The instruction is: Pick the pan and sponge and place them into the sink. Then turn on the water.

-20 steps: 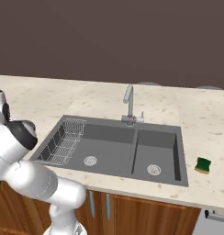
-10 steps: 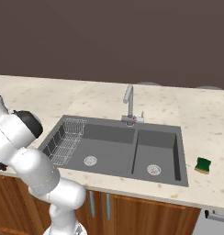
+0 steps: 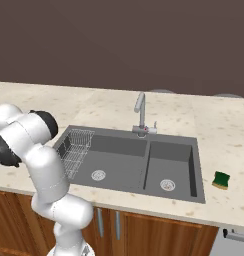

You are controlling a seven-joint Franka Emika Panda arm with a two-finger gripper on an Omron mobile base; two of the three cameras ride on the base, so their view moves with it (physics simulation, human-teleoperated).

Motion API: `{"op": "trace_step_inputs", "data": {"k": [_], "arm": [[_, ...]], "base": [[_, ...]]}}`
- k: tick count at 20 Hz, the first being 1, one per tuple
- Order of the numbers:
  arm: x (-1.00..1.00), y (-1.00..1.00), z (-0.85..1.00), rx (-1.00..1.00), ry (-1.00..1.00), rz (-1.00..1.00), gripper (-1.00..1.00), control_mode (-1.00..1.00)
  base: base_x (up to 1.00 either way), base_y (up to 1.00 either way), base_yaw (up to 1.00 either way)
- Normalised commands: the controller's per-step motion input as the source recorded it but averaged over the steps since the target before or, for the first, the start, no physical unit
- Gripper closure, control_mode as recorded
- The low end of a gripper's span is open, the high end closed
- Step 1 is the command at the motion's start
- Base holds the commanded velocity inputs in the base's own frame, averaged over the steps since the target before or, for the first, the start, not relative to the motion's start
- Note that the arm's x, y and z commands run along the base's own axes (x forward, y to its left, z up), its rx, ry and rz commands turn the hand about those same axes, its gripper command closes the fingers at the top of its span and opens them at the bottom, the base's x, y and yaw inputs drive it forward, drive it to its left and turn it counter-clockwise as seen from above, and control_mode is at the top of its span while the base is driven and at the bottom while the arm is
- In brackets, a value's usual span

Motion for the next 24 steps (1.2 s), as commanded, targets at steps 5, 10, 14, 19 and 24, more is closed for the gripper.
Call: {"op": "trace_step_inputs", "data": {"k": [5, 10, 14, 19, 24], "arm": [[0.22, 0.18, -0.25, -0.01, 0.03, -0.03, -1.0, -1.0], [0.23, 0.27, -0.18, -0.05, 0.02, -0.02, -1.0, -1.0], [0.23, 0.37, -0.14, -0.06, 0.05, -0.01, -1.0, -1.0], [0.19, 0.36, -0.2, -0.08, 0.06, -0.02, 1.0, -1.0], [0.04, 0.12, -0.31, -0.06, 0.04, -0.02, 1.0, -1.0]], "base": [[0.0, 0.0, 0.0], [0.0, 0.0, 0.0], [0.0, 0.0, 0.0], [0.0, 0.0, 0.0], [0.0, 0.0, 0.0]]}}
